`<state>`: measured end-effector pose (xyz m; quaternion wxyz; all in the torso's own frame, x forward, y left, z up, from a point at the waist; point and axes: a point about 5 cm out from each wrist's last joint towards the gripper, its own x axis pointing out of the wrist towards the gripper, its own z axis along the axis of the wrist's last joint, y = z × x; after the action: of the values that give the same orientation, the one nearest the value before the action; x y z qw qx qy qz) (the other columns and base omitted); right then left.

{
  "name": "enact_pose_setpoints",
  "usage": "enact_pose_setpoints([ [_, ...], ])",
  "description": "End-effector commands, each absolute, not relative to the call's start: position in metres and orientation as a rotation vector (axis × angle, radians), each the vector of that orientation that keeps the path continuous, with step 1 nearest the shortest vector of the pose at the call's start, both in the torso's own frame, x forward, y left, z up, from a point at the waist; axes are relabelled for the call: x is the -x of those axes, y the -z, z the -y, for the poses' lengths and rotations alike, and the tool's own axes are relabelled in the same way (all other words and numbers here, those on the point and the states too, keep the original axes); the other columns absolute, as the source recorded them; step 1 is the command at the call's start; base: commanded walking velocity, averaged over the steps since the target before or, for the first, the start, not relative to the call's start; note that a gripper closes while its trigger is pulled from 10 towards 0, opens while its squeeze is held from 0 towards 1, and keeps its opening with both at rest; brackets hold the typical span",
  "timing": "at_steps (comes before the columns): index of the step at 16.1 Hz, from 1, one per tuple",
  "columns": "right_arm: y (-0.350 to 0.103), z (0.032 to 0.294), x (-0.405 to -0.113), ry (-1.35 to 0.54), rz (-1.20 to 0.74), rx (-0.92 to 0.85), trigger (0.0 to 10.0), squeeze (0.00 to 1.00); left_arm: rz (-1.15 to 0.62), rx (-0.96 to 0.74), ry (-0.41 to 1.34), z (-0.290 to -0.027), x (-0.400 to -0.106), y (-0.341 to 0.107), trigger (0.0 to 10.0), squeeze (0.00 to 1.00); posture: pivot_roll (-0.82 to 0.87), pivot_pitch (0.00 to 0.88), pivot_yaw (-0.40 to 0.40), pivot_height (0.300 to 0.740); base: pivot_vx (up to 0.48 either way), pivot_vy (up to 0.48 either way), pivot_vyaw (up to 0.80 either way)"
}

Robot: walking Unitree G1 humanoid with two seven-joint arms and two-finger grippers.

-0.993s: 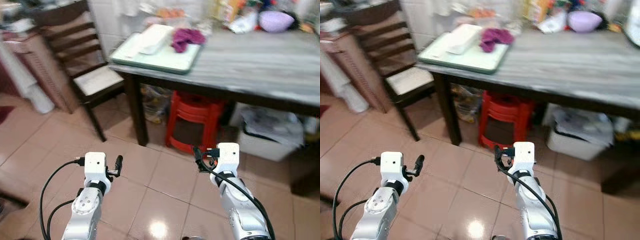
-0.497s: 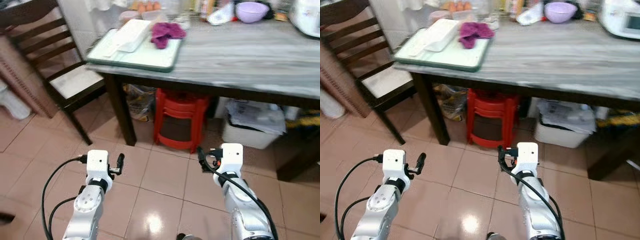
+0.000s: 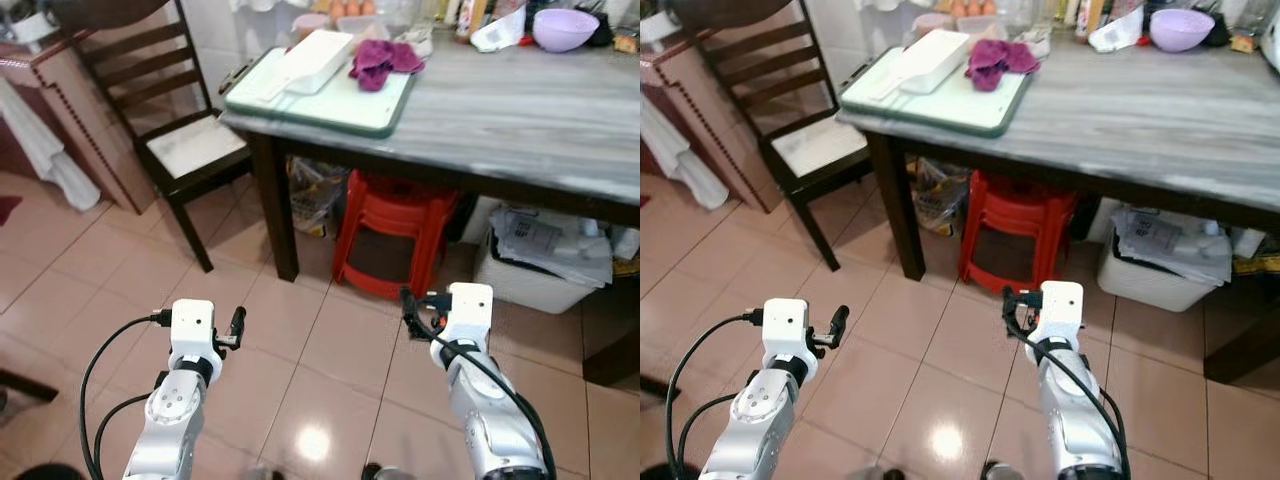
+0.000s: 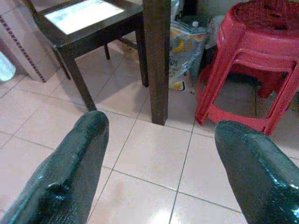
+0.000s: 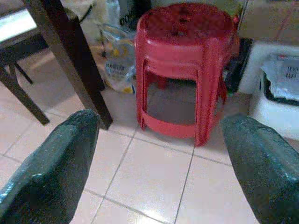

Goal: Setting the table

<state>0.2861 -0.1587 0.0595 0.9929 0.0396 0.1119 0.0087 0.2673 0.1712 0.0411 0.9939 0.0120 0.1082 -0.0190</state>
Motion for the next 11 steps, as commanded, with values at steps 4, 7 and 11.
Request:
enact_pose_setpoints([
  [4,-0.058,0.170,-0.287,0.064,-0.226,0.017,10.0,0.00,-0.229,-0.035,0.020,-0.175,-0.266,-0.039,10.0,0.00,-0.09,0.114,0.070,0.740,-0.300,0.000,0.00],
  [7,-0.057,0.168,-0.287,0.053,-0.220,-0.030,10.0,0.00,-0.229,-0.037,0.020,-0.176,-0.266,-0.039,10.0,0.00,-0.08,0.114,0.072,0.740,-0.285,0.000,0.00],
  [11,-0.064,0.161,-0.287,0.006,-0.166,-0.007,10.0,0.00,-0.190,-0.018,0.049,-0.177,-0.268,-0.045,10.0,0.00,-0.08,0.118,0.074,0.740,0.000,0.000,0.00],
])
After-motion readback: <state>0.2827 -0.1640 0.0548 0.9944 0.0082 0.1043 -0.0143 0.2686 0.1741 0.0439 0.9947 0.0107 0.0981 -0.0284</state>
